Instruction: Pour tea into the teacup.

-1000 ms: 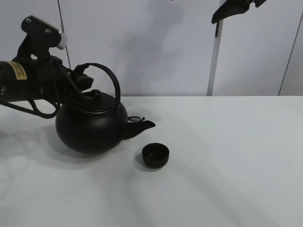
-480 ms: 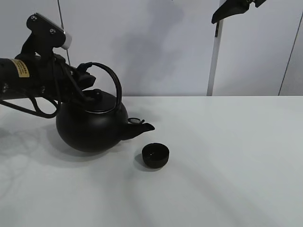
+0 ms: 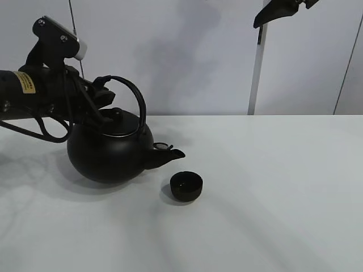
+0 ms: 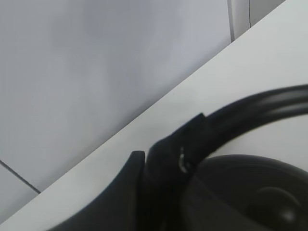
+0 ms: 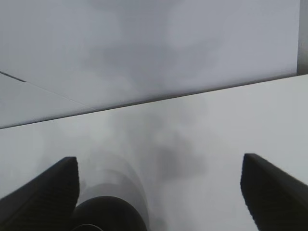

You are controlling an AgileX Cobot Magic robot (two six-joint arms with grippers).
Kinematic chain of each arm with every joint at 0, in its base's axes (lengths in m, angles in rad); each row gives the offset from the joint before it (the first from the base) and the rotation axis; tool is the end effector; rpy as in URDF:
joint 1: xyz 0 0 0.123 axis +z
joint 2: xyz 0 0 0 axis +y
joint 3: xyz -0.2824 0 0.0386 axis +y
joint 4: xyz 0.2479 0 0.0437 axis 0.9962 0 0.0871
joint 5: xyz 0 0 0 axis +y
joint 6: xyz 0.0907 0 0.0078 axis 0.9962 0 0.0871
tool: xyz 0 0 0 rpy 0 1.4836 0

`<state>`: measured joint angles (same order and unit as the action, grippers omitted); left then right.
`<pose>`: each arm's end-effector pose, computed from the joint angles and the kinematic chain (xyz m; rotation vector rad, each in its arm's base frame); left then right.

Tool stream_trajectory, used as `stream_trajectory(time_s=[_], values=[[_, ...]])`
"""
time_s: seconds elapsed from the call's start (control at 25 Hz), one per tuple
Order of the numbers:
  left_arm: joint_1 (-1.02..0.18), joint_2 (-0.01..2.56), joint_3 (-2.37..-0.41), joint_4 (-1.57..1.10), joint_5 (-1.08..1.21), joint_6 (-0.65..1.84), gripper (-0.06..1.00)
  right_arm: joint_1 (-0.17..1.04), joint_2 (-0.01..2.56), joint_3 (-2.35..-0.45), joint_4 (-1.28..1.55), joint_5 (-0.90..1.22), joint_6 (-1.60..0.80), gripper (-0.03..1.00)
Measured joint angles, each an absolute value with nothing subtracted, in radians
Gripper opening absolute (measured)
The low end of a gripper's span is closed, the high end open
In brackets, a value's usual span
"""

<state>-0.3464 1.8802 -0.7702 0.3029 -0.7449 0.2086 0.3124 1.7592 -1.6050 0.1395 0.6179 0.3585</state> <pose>0.3298 -0.1386 0.1511 0.8383 1.6687 -0.1297 0.3907 0.1339 0.3411 0.1396 2.2949 0.5052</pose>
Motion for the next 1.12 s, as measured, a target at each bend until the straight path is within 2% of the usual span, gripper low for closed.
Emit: stream_trajectory(time_s=[1.12], values=[[-0.372,1.919,-0.836,0.325,-0.685,0.237,0.09,0.312,1.759,-1.605,0.140,0.609,0.358,0.63]])
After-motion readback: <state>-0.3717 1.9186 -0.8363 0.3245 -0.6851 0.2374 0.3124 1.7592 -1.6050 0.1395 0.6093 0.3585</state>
